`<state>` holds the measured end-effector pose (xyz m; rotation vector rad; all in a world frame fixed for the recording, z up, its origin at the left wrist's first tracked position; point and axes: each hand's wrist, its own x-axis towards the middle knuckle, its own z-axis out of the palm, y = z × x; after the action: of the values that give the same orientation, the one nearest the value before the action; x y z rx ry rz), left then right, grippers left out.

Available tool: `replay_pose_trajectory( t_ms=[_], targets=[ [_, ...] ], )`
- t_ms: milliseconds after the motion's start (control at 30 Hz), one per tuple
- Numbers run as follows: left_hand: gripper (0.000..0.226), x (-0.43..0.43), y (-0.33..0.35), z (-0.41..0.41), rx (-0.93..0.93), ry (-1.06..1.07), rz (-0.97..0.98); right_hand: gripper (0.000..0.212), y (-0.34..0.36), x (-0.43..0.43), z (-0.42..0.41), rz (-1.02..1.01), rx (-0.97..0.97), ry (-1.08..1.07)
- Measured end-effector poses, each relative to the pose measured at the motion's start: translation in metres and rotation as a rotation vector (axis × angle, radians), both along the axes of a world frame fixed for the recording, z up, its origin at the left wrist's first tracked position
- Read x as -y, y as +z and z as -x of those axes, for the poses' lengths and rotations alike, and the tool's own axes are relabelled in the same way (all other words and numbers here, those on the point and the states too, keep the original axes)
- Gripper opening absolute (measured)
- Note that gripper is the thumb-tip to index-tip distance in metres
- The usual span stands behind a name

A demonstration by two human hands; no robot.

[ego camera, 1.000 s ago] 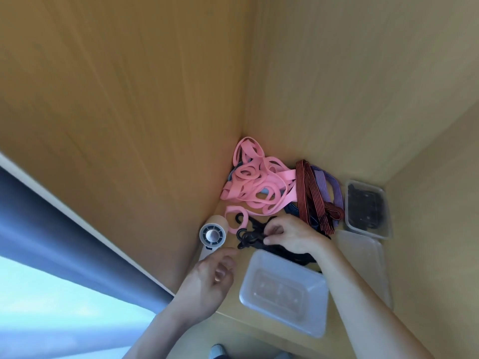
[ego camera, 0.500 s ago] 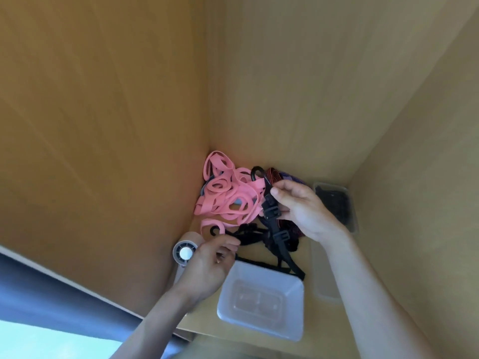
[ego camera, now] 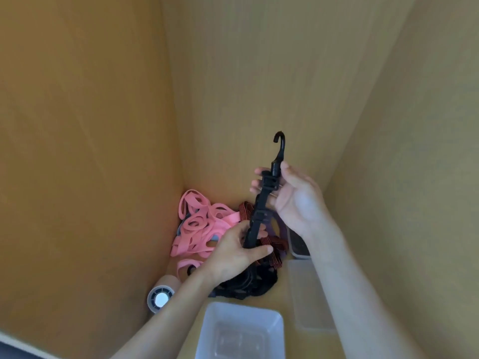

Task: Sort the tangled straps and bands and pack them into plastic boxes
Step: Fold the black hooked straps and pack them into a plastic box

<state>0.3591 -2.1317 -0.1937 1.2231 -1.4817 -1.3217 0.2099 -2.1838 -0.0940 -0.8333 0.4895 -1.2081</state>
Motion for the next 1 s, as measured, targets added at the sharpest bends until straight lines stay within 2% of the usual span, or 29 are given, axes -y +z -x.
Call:
replay_pose_trajectory(
  t_ms=[67,100,267,400,467,534,634,667,734,834,900,1000],
  targets=[
    [0.014,0.012,0.009,-0.002,-0.041,0.038,-0.004,0.016,0.01,0.003,0.002,-0.01,0.029,-0.049],
    [0.006,0.016,0.015,-0.004,-0.059,0.051,-0.01,0.016,0.014,0.005,0.004,-0.016,0.041,-0.076],
    [0.02,0.03,0.041,-0.024,0.017,0.063,-0.049,0.017,0.033,0.008,0.024,-0.052,0.113,-0.18],
    [0.022,0.039,0.06,-0.037,-0.01,0.082,-0.08,0.027,0.038,0.008,0.037,-0.097,0.112,-0.26],
    [0.013,0.044,0.071,-0.044,-0.066,0.046,-0.072,0.031,0.036,0.007,0.041,-0.109,0.112,-0.29],
    [0.009,0.047,0.082,-0.05,-0.201,-0.011,-0.082,0.023,0.031,0.005,0.045,-0.109,0.116,-0.3],
    [0.024,0.05,0.098,-0.051,-0.347,-0.014,-0.089,0.016,0.02,0.003,0.048,-0.128,0.116,-0.304],
    [0.024,0.05,0.102,-0.05,-0.346,-0.002,-0.072,0.015,0.016,0.003,0.048,-0.135,0.092,-0.316],
    [0.009,0.05,0.111,-0.046,-0.281,0.036,-0.01,0.016,0.006,0.004,0.048,-0.135,-0.005,-0.348],
    [0.017,0.052,0.121,-0.043,-0.212,0.104,0.062,0.01,-0.008,0.0,0.047,-0.13,-0.13,-0.38],
    [0.015,0.054,0.127,-0.044,-0.217,0.147,0.096,0.01,-0.019,-0.004,0.046,-0.179,-0.134,-0.379],
    [0.021,0.057,0.131,-0.043,-0.24,0.224,0.141,0.013,-0.041,-0.011,0.042,-0.305,-0.017,-0.314]
  ],
)
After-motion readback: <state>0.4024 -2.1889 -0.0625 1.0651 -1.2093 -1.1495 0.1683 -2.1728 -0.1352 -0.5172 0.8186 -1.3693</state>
